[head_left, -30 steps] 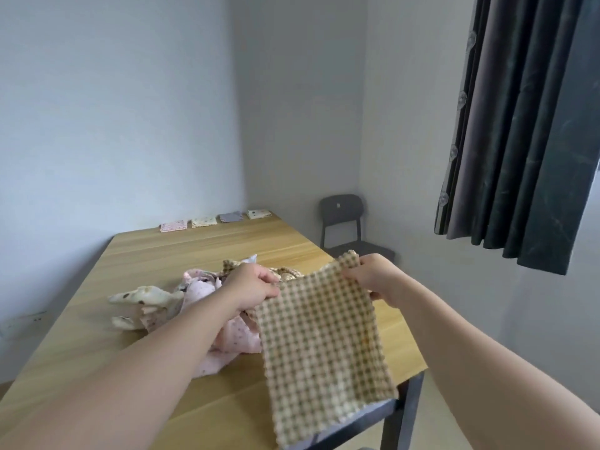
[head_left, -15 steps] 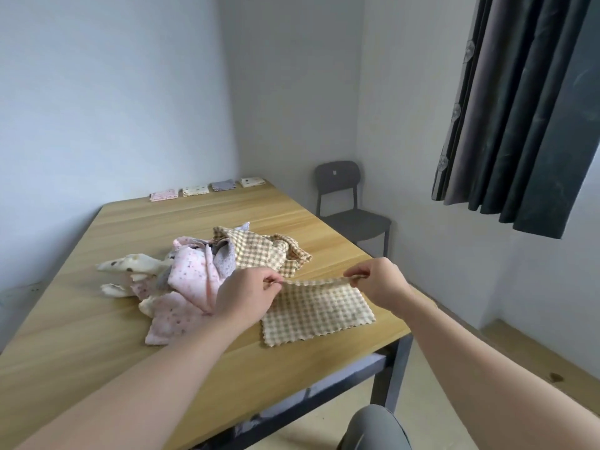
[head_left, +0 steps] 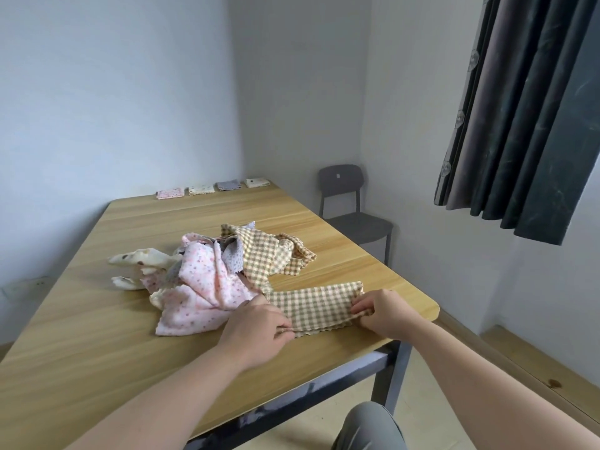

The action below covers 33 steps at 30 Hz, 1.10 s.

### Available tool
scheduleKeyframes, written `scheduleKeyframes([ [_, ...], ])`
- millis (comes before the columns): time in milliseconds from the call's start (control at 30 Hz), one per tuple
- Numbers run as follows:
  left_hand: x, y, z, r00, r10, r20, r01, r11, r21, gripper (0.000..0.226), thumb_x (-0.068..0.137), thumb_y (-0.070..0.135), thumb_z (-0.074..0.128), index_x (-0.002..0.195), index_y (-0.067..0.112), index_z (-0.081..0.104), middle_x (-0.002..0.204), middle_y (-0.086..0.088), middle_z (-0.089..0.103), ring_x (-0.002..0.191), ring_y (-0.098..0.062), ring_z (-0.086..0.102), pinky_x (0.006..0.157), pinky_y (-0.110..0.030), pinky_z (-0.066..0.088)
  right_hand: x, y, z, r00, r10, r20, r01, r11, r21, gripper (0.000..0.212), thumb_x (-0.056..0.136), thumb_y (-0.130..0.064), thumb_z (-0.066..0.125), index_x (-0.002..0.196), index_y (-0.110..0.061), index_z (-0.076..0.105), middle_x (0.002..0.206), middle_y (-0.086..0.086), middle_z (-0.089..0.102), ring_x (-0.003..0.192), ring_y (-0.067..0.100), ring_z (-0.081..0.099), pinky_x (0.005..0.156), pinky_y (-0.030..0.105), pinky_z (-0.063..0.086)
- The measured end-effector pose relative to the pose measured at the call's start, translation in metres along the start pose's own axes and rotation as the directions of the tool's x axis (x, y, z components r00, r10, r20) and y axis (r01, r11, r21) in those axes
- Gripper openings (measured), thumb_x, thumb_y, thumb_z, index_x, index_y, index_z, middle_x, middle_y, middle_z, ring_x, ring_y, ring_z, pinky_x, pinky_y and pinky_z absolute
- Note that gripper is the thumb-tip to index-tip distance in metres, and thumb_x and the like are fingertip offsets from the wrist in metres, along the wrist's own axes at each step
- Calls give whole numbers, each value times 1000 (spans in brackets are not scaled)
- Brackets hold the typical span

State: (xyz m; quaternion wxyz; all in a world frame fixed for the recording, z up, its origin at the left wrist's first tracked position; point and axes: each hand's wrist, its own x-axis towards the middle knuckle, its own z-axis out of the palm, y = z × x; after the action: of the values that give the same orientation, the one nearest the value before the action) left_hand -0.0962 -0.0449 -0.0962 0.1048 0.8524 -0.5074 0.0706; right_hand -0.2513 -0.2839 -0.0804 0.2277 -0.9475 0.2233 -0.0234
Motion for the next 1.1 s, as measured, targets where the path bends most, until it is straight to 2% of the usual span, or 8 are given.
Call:
scheduleKeyframes([
  [167, 3, 2, 2, 1000, 12, 25, -11, 999, -34, 35, 95, 55, 58, 112, 30, 77, 109, 17, 70, 109, -7, 53, 97, -34, 48, 1, 3, 2, 1000, -24, -18, 24, 999, -39, 34, 92, -14, 61, 120, -27, 74, 135, -9, 63, 120, 12, 57, 100, 21, 45],
  [367, 8, 6, 5, 999, -5, 47, 1, 998, 67, 31, 104, 35, 47, 97, 21, 74, 93, 5, 71, 88, -15, 63, 82, -37, 56, 3, -1, 8, 995, 35, -89, -40, 998, -53, 29, 97, -14, 56, 117, -25, 73, 113, -1, 69, 91, 14, 61, 76, 25, 54],
  [500, 12, 10, -10, 994, -106, 1, 105, 988, -112, 25, 105, 31, 44, 86, 22, 59, 77, 7, 63, 70, -13, 60, 68, -36, 55, 2, -9, -2, 988, 44, -148, -37, 998, 47, 22, 102, -21, 55, 121, -19, 66, 103, 0, 67, 80, 12, 58, 60, 20, 42],
  [600, 17, 12, -28, 973, -221, -69, 190, 933, -305, 21, 105, 31, 45, 91, 23, 59, 73, 6, 62, 66, -13, 58, 61, -32, 45, 2, -16, -13, 972, 25, -235, 8, 990, 139, 18, 101, -25, 59, 116, -19, 67, 112, 0, 65, 86, 13, 57, 62, 19, 41],
  [700, 19, 13, -47, 946, -300, -123, 213, 861, -462, 19, 105, 32, 48, 91, 24, 58, 70, 3, 61, 63, -15, 54, 58, -31, 38, -5, -26, -29, 968, 45, -246, 34, 951, 308, 11, 101, -24, 60, 106, -20, 69, 90, -4, 66, 70, 13, 56, 53, 18, 41],
  [867, 13, 12, -71, 929, -323, -180, 152, 778, -609, 20, 104, 36, 53, 96, 22, 65, 88, -3, 71, 76, -18, 59, 65, -30, 45, -13, -40, -44, 968, 66, -241, 75, 843, 533, 11, 98, -28, 65, 106, -24, 72, 96, -3, 73, 87, 16, 69, 63, 26, 54],
  [1000, 9, 1, -77, 916, -401, -17, 221, 538, -813, 42, 85, 48, 75, 112, 16, 71, 92, 0, 72, 81, -17, 63, 71, -41, 55, -14, -46, -48, 981, 118, -152, 20, 725, 688, 15, 95, -34, 69, 106, -26, 71, 102, 1, 74, 93, 19, 70, 79, 33, 58],
  [1100, 3, -6, -79, 925, -371, 84, 278, 506, -816, 63, 79, 34, 84, 131, 7, 61, 122, 4, 58, 113, -13, 56, 75, -20, 49, -20, -45, -50, 998, 63, 26, -59, 604, 795, 28, 86, -21, 79, 112, -17, 69, 108, 8, 74, 100, 24, 71, 82, 34, 59],
])
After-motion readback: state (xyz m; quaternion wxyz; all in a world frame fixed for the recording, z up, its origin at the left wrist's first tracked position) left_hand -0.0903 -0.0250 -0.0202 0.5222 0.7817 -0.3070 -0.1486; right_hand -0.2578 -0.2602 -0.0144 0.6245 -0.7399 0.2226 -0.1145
